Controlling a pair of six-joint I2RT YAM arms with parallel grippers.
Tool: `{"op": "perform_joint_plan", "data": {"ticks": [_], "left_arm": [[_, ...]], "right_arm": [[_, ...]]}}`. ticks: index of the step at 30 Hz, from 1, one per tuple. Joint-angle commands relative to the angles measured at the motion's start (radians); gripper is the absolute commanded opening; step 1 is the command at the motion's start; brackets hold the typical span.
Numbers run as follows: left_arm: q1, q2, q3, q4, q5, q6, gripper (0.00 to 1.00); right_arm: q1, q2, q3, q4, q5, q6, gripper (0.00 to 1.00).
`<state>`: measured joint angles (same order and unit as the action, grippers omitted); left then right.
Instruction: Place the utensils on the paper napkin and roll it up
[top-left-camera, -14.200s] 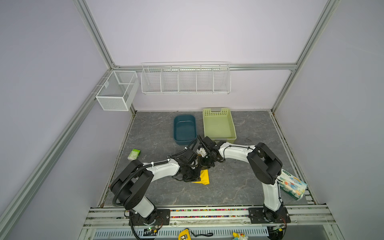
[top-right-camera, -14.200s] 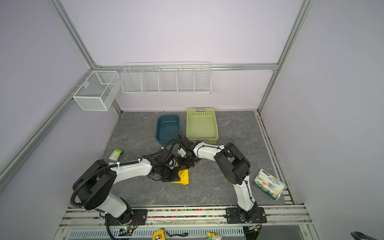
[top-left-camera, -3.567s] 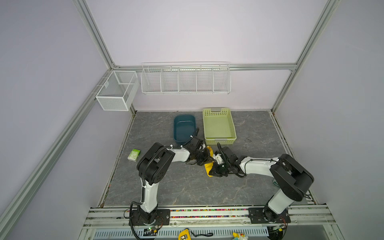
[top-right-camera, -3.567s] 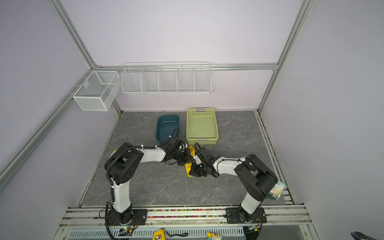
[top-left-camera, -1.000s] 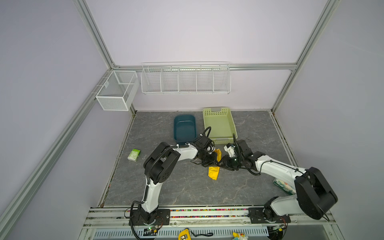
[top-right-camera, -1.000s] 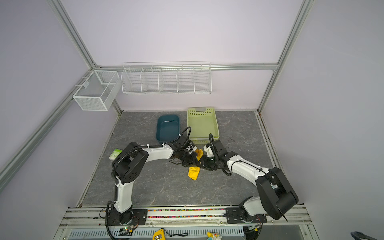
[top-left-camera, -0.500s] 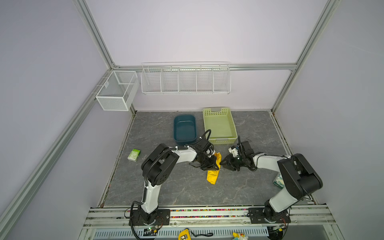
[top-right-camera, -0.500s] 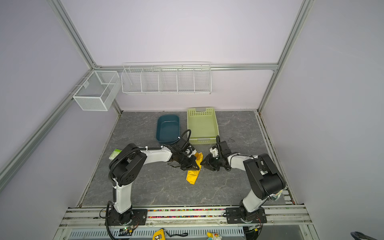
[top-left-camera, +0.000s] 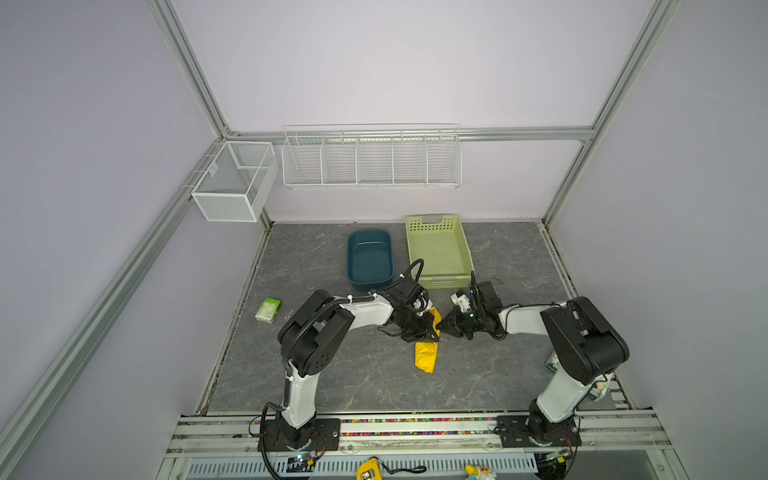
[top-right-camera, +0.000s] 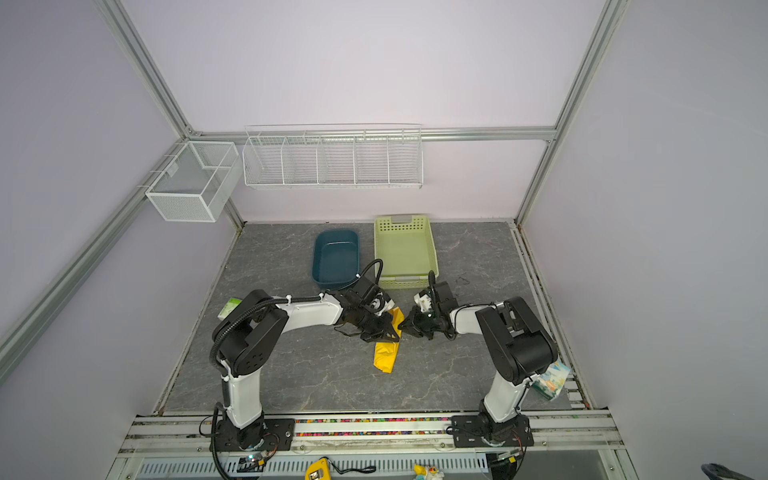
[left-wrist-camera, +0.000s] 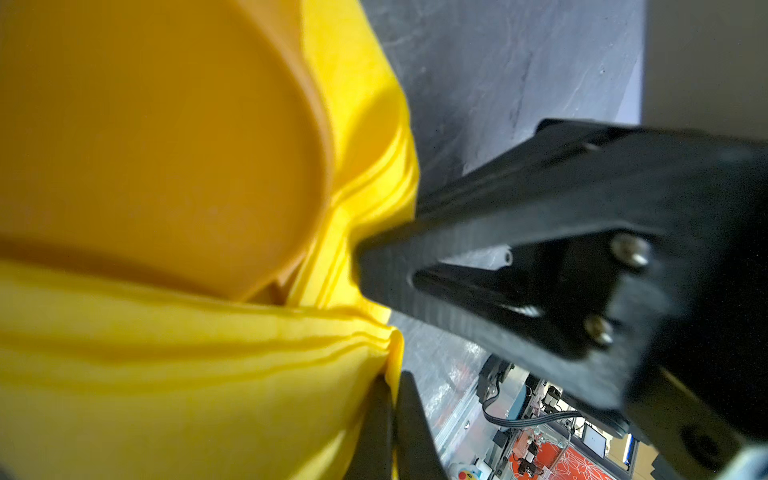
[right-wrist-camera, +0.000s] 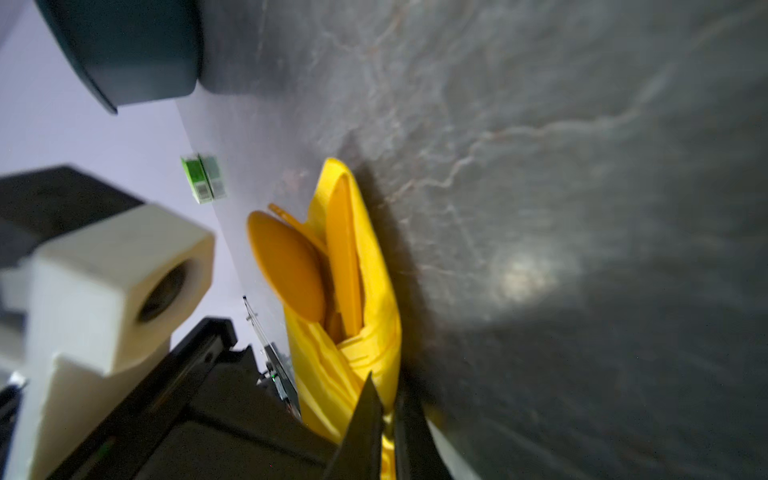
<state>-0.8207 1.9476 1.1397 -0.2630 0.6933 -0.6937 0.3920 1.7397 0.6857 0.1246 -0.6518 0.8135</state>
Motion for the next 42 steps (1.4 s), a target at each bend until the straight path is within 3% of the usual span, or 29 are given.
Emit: {"op": "perform_joint_plan", "data": {"ticks": [1, 22, 33, 38, 42], "left_arm": [[-0.018, -0.039, 0.008, -0.012, 0.006, 0.039, 0.00], [-0.078, 0.113, 0.111, -0.070, 0.061, 0.088, 0.00], [-0.078, 0.182, 0.117, 0.005, 0.110, 0.077, 0.00], [-0.064, 0.196, 0.094, 0.040, 0.111, 0.051, 0.00], [-0.042, 0.197, 0.056, 0.100, 0.125, 0.014, 0.02]], "right_arm": [[0.010, 0.028, -0.008, -0.076, 0.081, 0.001, 0.07], [0.024, 0.020, 0.000, -0.097, 0.105, 0.011, 0.07], [0.025, 0.016, 0.002, -0.096, 0.106, 0.016, 0.07], [0.023, -0.024, 0.009, -0.125, 0.115, 0.015, 0.20], [0.014, -0.128, 0.032, -0.250, 0.164, -0.021, 0.32]]}}
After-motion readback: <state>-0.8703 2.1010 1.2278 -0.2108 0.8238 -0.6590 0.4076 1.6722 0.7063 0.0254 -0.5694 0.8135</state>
